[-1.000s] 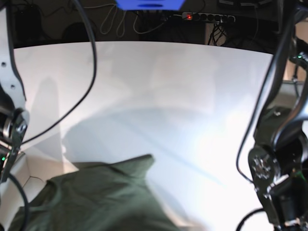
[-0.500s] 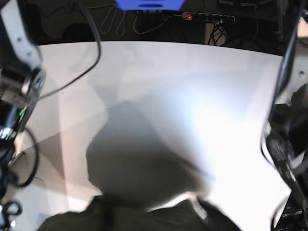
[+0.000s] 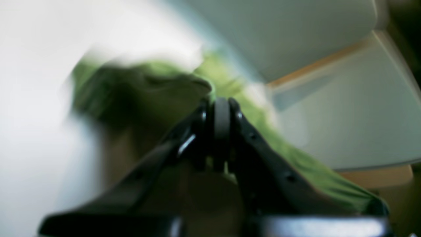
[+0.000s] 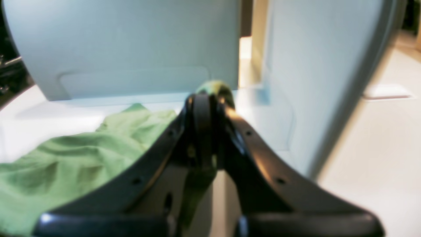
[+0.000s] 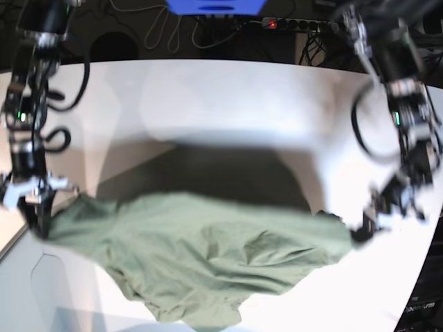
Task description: Layout the t-shirt on the table in an organized manner, then fold the t-shirt properly
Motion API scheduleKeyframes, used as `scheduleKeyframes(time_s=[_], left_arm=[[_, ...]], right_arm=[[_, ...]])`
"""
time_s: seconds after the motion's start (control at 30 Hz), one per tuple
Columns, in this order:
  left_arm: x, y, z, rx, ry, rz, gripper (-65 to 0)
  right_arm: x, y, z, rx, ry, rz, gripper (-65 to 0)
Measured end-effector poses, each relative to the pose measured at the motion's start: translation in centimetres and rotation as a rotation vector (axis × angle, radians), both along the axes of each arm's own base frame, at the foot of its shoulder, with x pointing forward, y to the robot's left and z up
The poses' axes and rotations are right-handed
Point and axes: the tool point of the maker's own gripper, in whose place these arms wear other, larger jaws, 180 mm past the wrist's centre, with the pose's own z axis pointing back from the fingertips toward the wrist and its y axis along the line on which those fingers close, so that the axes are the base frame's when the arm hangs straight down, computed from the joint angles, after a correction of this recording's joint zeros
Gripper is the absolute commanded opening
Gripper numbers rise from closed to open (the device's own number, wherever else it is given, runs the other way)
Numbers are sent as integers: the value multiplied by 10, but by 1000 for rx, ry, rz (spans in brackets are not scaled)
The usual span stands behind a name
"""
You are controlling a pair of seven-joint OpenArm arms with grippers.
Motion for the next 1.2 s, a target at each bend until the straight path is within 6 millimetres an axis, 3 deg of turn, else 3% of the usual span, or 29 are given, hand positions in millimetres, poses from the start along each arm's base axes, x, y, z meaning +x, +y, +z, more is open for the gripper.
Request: scheduleKeyframes(time_s=[0.1,0.2,0.33,0.43,0.57,0.7,0.77,0.97,1.2], left_arm=[[-52,-6,-42,-64,102,37,-649],[-93,-16,-62,-151,143,72,-649],[-159,-36,-106,-203,306,93,-649],[-194,-39,-121,-215,380,107,-649],[-231,18,-121,-171,398,280,-649],[-271,72,-121,-129,435,452,-649],[-272,87,-116,-125,416,494,-649],[-229,109,-91,-88,298,485,-649],[-245,129,-88,-81,300,557,-649]], right_arm=[[-25,0,-21,-3,42,-1,-650],[-50,-11,-32,-14,60,-26,-650],[-80,-25,-53,-32,143,-63,-650],[-92,-31,-60,-37,173,-76,-650],[-110,-37,-67,-47,215,-73,-650],[-127,-13,-80,15,244,10,-650],[-136,-6,-90,44,272,2,-650],[-147,13,-103,91,303,21,-650],[-160,15,-110,100,334,14,-650]])
